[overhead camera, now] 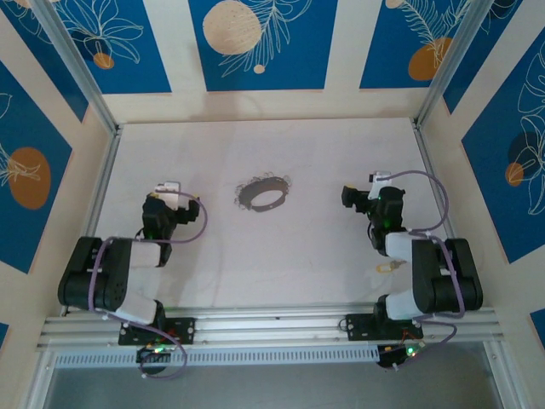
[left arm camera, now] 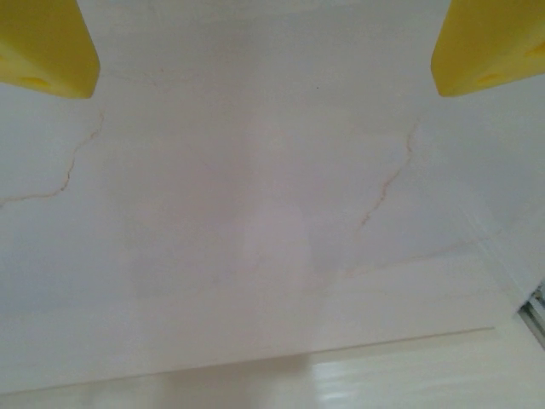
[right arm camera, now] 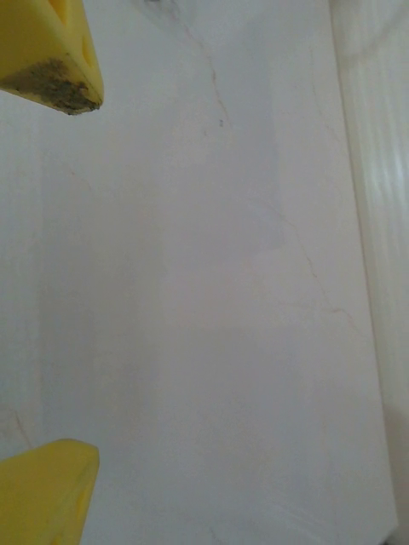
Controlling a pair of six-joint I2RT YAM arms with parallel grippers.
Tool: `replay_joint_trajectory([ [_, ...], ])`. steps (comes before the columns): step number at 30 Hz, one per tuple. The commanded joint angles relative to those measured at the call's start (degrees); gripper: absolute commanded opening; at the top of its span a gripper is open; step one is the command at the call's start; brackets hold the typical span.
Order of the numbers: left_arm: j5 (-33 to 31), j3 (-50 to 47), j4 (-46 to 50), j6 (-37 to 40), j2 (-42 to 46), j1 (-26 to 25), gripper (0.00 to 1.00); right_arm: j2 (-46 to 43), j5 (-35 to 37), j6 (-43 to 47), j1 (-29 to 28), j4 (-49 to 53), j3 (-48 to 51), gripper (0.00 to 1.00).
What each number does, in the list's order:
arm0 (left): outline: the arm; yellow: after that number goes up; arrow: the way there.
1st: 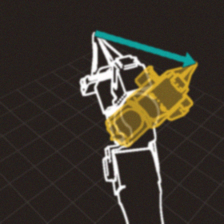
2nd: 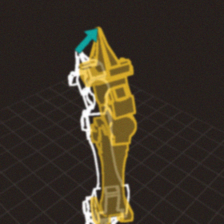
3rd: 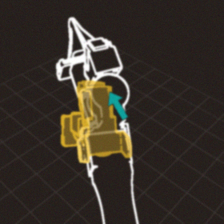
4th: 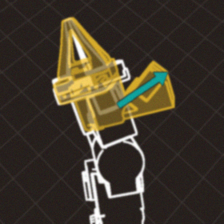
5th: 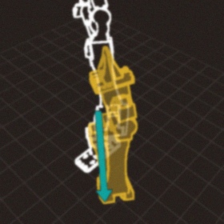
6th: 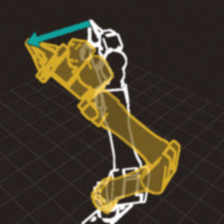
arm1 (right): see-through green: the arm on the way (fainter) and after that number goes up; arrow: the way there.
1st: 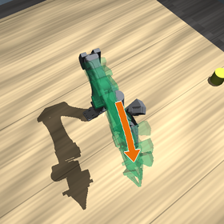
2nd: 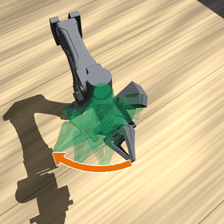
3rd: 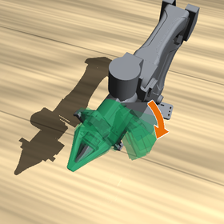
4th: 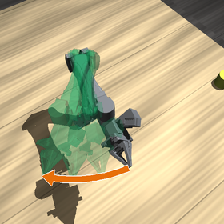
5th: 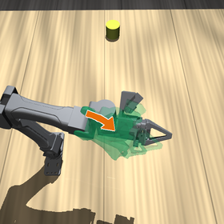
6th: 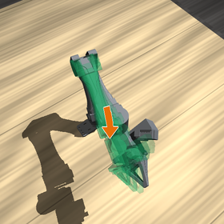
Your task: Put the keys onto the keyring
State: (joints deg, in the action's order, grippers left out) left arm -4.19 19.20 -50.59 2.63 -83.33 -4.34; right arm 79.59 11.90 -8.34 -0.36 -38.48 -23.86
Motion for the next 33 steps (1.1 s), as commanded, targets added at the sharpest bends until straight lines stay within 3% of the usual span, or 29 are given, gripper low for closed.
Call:
replay_joint_trajectory([
  [1,-2.8,3.1,7.7,-1.2,4.9,0.5,1.00,-5.9,4.9,-3.7,0.4,11.3,-5.3,0.98],
  [8,-4.2,11.2,24.3,-3.7,10.9,0.2,1.00,-13.1,-2.9,-17.8,6.1,33.5,-18.1,0.99],
  [17,-0.4,18.9,41.8,-18.9,17.1,-2.4,1.00,-7.9,-25.7,-27.3,6.6,32.0,-23.4,1.00],
  [21,1.7,18.8,45.3,-24.2,18.8,-5.2,1.00,-0.7,-28.7,-27.6,3.0,35.8,-27.8,0.87],
  [29,0.8,18.5,46.7,-29.0,17.0,-15.6,1.00,18.9,-31.5,-26.6,-6.1,40.6,-39.2,0.55],
  [33,1.1,18.6,45.0,-32.2,14.7,-19.1,1.00,26.4,-33.6,-26.4,-9.4,42.1,-44.9,0.49],
])
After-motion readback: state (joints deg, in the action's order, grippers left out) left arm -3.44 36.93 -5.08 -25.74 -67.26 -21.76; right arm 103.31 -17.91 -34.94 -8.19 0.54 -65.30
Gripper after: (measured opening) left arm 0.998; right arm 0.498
